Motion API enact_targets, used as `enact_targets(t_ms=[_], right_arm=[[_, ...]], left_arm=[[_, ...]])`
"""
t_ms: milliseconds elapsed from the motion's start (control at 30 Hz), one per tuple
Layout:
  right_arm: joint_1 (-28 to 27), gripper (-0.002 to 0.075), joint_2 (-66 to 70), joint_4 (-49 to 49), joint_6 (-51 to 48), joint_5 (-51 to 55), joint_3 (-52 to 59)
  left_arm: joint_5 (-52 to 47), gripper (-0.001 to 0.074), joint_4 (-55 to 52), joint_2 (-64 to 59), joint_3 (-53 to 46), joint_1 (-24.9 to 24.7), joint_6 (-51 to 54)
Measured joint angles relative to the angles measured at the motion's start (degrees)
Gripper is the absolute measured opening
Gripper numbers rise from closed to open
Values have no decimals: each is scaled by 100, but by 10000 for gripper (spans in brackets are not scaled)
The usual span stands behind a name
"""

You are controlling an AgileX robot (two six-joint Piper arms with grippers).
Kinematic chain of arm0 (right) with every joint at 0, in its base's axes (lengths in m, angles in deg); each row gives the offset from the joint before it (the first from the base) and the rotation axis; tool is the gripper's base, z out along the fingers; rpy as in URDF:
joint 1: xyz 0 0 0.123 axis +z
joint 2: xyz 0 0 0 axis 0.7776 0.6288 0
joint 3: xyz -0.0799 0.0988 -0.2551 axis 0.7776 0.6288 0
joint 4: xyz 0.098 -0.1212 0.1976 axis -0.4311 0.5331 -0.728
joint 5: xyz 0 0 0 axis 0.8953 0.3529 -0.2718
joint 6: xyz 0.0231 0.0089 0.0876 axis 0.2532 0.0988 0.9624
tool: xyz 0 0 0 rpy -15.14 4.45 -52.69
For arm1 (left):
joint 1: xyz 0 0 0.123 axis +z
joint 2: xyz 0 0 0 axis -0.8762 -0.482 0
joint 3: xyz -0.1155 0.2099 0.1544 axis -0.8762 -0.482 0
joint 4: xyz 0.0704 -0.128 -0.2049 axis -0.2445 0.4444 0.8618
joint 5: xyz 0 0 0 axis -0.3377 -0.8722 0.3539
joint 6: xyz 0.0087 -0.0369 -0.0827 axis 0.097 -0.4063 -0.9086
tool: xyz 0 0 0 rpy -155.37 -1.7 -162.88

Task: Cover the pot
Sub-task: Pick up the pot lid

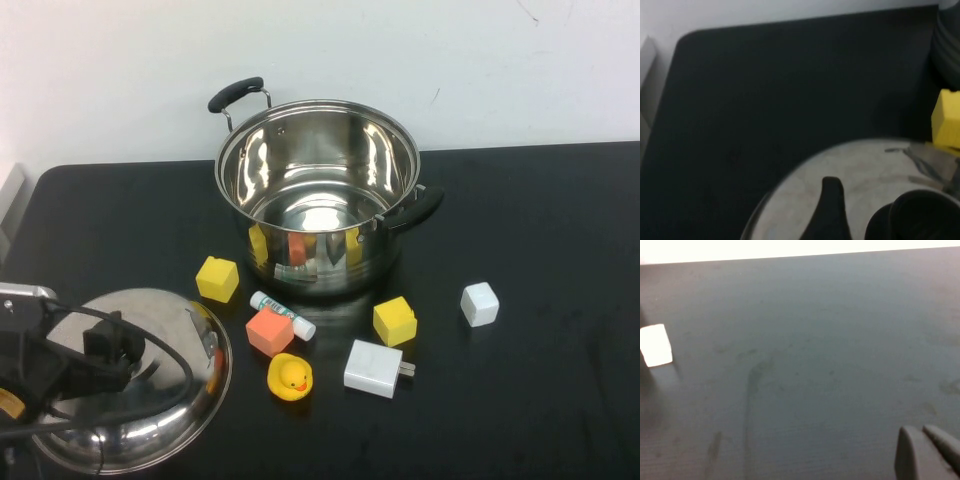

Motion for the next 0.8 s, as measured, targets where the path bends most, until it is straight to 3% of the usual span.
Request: enact_targets(t_ms=[400, 500, 567, 800], right_arm=[[0, -2, 0, 0, 0, 0, 0], [0, -2, 0, 0, 0, 0, 0], [0, -2, 0, 0, 0, 0, 0], [0, -2, 0, 0, 0, 0, 0]], left_arm=[[850, 537, -365, -1404, 50, 0, -209], [1128, 450, -419, -1573, 87, 0, -233], [1296, 328, -403, -1627, 110, 0, -257], [1401, 326, -284, -1641, 109, 0, -281]])
